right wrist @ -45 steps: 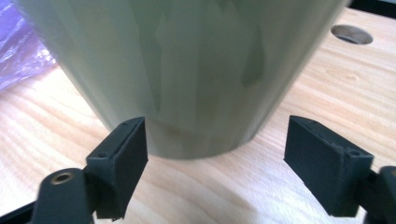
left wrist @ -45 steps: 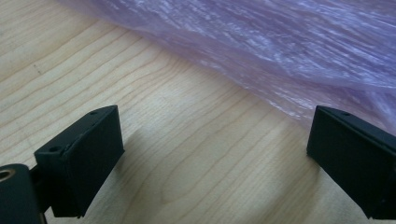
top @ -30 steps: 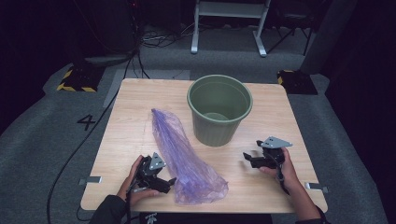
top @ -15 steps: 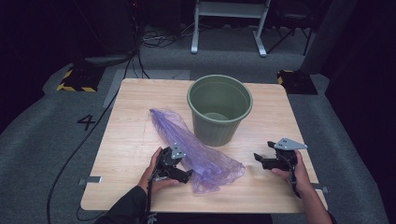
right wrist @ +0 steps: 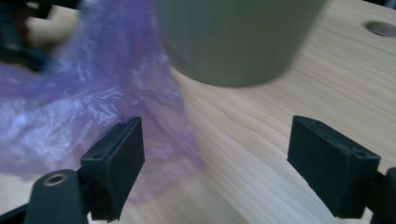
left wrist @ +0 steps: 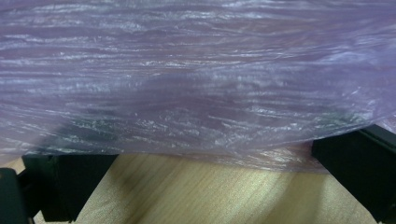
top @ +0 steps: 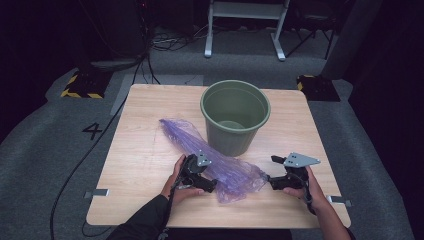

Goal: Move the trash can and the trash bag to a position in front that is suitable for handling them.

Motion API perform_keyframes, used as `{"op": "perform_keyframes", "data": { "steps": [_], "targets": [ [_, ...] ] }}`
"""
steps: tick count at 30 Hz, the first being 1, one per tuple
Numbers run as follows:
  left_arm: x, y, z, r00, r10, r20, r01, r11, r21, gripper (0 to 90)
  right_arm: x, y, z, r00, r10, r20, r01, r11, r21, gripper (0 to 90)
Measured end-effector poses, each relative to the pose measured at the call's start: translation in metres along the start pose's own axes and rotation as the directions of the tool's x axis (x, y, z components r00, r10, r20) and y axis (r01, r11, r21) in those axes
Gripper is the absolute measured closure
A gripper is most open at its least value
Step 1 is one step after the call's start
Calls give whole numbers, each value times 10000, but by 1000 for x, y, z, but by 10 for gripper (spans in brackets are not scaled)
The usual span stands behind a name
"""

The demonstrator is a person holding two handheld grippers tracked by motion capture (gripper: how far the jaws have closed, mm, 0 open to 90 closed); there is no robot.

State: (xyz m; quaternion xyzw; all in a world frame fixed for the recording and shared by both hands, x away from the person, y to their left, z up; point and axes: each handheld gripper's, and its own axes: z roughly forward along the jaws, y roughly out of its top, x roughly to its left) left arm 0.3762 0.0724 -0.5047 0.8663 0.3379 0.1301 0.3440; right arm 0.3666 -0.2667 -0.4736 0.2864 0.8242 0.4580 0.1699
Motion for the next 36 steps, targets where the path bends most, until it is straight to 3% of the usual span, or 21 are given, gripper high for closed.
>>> {"op": "perform_keyframes", "data": {
  "steps": [1, 2, 3, 6, 7, 8, 10, 12, 14, 15, 18, 20, 27, 32, 36],
  "targets": [
    [0, 0, 0, 10000, -5, 2, 5, 10000, 3, 1, 0, 0, 0, 10000, 0, 0, 0, 10000, 0, 184],
    [0, 0, 0, 10000, -16, 5, 16, 10000, 0, 0, 5, 1, 5, 9991, -86, -410, 84, 9999, -65, 186],
    [0, 0, 0, 10000, -16, 5, 16, 10000, 0, 0, 5, 1, 5, 9991, -86, -410, 84, 9999, -65, 186],
    [0, 0, 0, 10000, -11, 5, 11, 10000, 4, 0, 13, 1, 13, 9943, -384, -992, 406, 9990, 203, 227],
    [0, 0, 0, 10000, -14, 5, 14, 10000, 4, 0, 13, 1, 13, 9943, -384, -992, 406, 9990, 203, 227],
    [0, 0, 0, 10000, -7, 6, 7, 10000, 8, 0, 16, 0, 17, 9927, -466, -1111, 506, 9982, 332, 327],
    [0, 0, 0, 10000, -14, 8, 14, 10000, 4, 0, 17, 0, 19, 9917, -550, -1162, 611, 9969, 495, 364],
    [0, 0, 0, 10000, 11, 6, -11, 10000, 10, 0, 19, -2, 25, 9903, -665, -1218, 764, 9940, 781, 492],
    [0, 0, 0, 10000, 19, 37, -19, 10000, 4, 0, 19, -3, 31, 9879, -696, -1383, 838, 9915, 996, 678],
    [0, 0, 0, 10000, 34, 41, -34, 10000, 1, 0, 19, -3, 31, 9879, -696, -1383, 838, 9915, 996, 678],
    [3, -3, -3, 9995, 221, 221, -222, 9997, 34, 0, 18, -7, 35, 9885, -815, -1274, 958, 9893, 1104, 859],
    [5, -6, -6, 9989, 358, 317, -358, 9994, 15, 1, 17, -8, 36, 9892, -834, -1206, 979, 9880, 1198, 882],
    [12, -24, -22, 9977, 484, 480, -484, 9988, -29, 2, 4, -11, 33, 9960, -414, -786, 511, 9907, 1264, 900],
    [28, -41, -39, 9985, 409, 360, -413, 9991, 83, 2, -16, -18, 24, 10000, -15, -21, 18, 9909, 1344, 900],
    [45, -53, -52, 10000, 12, -7, -12, 9998, 193, 2, -37, -24, 14, 9964, 459, 707, -546, 9903, 1277, 896]
  ]
}}
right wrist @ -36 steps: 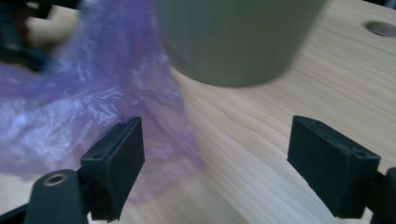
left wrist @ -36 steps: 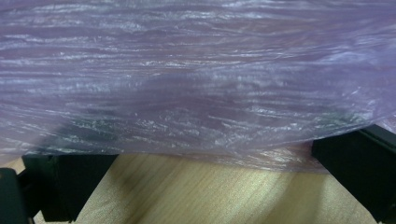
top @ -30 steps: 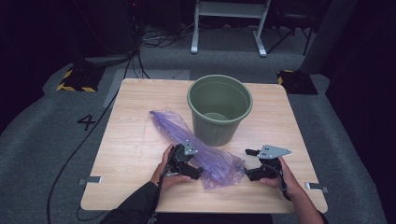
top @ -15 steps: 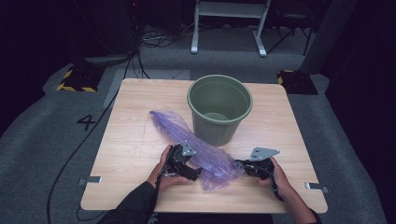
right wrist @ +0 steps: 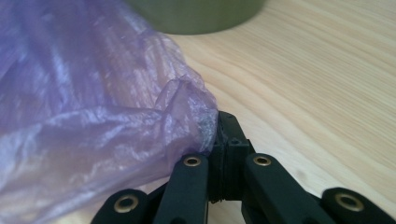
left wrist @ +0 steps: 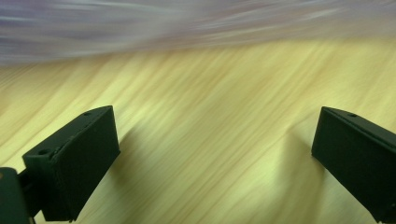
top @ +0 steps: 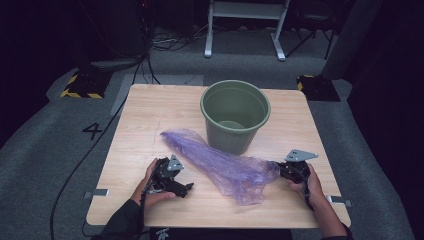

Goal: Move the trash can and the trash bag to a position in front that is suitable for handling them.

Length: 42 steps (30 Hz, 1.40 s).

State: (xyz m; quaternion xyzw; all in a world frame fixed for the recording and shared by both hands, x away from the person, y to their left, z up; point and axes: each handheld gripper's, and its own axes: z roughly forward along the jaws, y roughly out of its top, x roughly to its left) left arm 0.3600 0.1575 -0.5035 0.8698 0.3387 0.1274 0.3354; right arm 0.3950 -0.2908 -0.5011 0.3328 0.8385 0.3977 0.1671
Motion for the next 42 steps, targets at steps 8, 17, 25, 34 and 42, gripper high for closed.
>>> {"op": "perform_keyframes", "data": {
  "steps": [8, 17, 25, 34, 42],
  "targets": [
    [25, -13, -12, 9986, -411, -340, 410, 9991, -44, 3, -25, -4, -9, 9883, 613, 1395, -595, 9981, -175, 751],
    [34, -21, -18, 9991, -349, -237, 347, 9994, -73, 2, -39, 0, -38, 9740, 1182, 1935, -1021, 9906, -908, 292],
    [32, -22, -17, 9986, -431, -296, 424, 9988, -224, 0, -19, 15, -71, 9873, 1009, 1229, -794, 9824, -1693, 253],
    [32, -22, -18, 9986, -395, -355, 388, 9990, -200, 0, 19, 35, -89, 9920, 146, 1253, 119, 9781, -2078, 254],
    [32, -22, -17, 9988, -369, -311, 363, 9991, -201, 0, 5, 35, -94, 9655, 709, 2507, -248, 9829, -1823, 266]
  ]
}}
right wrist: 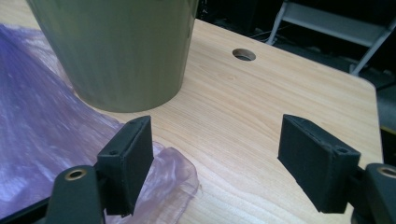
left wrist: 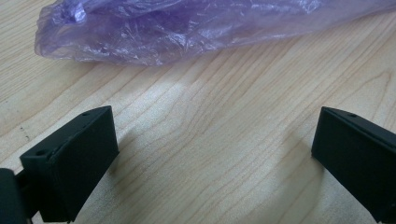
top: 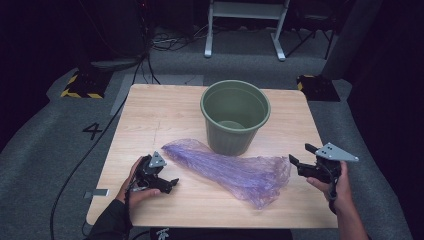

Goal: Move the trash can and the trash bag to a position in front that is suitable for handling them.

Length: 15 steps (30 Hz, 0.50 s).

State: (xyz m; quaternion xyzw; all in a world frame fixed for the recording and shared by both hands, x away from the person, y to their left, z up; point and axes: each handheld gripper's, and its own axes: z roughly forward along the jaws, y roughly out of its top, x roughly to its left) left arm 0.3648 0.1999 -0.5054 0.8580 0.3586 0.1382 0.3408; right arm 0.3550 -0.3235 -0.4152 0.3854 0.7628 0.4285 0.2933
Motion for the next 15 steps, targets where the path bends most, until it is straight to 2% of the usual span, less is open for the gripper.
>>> {"op": "perform_keyframes", "data": {
  "steps": [3, 5, 9, 11, 14, 15],
  "targets": [
    [0, 0, 0, 10000, -2, 16, 2, 10000, -24, 0, 2, 3, -5, 9995, 138, -295, -143, 9997, -187, 272],
    [-1, 0, 0, 10000, 22, 8, -22, 10000, -12, 0, 6, 6, -7, 9964, 130, -838, -161, 9992, -361, 272],
    [-1, 1, 1, 10000, 9, 32, -9, 10000, -3, 0, 20, 10, -9, 9885, 7, -1511, -74, 9990, -438, 269],
    [-1, 1, 0, 10000, 25, 38, -25, 10000, 0, 0, 31, 11, -11, 9812, -73, -1931, -27, 9987, -517, 265],
    [-1, 1, 0, 10000, 34, 42, -34, 10000, 1, 0, 54, 10, -12, 9587, -14, -2843, -144, 9985, -536, 255],
    [-1, 1, 0, 10000, 39, 44, -39, 10000, -1, 0, 63, 9, -11, 9572, -235, -2884, 123, 9991, -404, 252]
  ]
}}
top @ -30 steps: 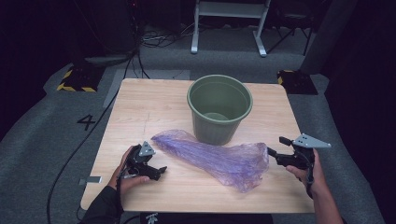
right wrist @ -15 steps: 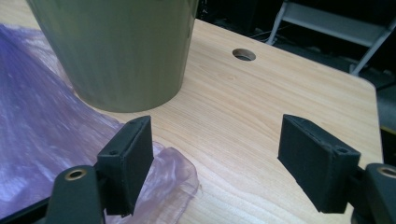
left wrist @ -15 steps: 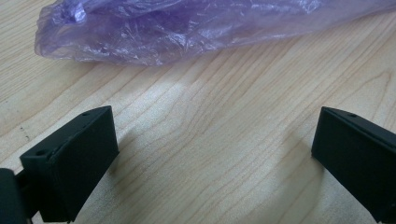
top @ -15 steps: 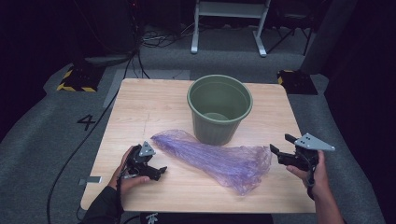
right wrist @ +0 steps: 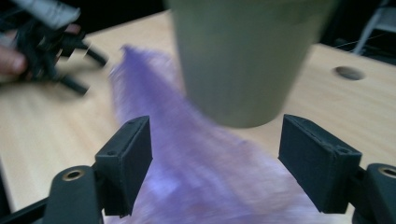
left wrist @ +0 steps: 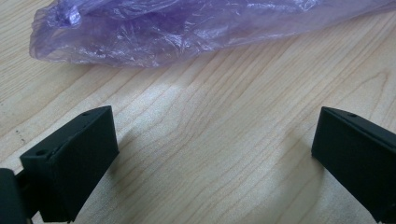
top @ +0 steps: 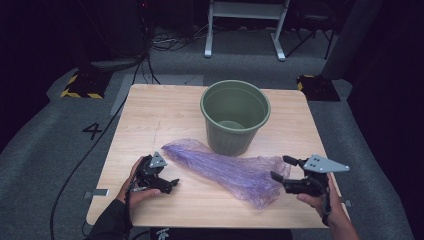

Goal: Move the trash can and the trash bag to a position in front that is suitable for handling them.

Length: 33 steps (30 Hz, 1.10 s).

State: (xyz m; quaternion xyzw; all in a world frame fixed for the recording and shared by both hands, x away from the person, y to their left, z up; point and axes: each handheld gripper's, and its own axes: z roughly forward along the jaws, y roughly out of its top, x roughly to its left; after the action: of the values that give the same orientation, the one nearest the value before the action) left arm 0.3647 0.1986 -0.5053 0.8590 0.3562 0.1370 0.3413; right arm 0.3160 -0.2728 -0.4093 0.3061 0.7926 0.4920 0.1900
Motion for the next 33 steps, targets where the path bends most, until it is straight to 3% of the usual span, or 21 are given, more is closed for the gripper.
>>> {"op": "perform_keyframes", "data": {
  "steps": [5, 8, 10, 15, 17, 19, 24, 28, 33],
  "targets": [
    [0, 0, 0, 10000, 15, 16, -15, 10000, 2, 0, 33, -12, 21, 9946, -999, -270, 1009, 9941, 392, 260],
    [1, 0, 0, 10000, 62, 65, -62, 10000, -4, 0, 39, -24, 39, 9930, -1138, -315, 1165, 9877, 1041, 271],
    [2, 0, 0, 9999, 108, 114, -108, 9999, -1, 0, 39, -34, 52, 9903, -1378, -174, 1387, 9769, 1627, 286],
    [8, -1, -1, 9999, 71, 92, -71, 10000, -11, 0, 31, -48, 69, 9866, -1629, -137, 1619, 9618, 2208, 431],
    [10, -2, -2, 10000, 21, 46, -21, 10000, -12, 0, 27, -53, 73, 9785, -2064, 33, 1987, 9460, 2561, 540],
    [11, -2, -2, 10000, -9, 13, 9, 10000, -25, 0, 21, -56, 75, 9837, -1791, -154, 1768, 9484, 2633, 594],
    [11, -2, -2, 10000, -25, 14, 25, 10000, -41, 0, 9, -59, 75, 9833, -1781, -382, 1816, 9424, 2807, 704],
    [11, -2, -2, 10000, -29, 19, 29, 10000, -45, 0, -8, -61, 72, 9867, -1615, -175, 1598, 9457, 2829, 789],
    [11, -2, -2, 10000, -26, 18, 26, 10000, -42, 0, -35, -65, 65, 9875, -1410, 703, 1148, 9496, 2918, 789]
  ]
}}
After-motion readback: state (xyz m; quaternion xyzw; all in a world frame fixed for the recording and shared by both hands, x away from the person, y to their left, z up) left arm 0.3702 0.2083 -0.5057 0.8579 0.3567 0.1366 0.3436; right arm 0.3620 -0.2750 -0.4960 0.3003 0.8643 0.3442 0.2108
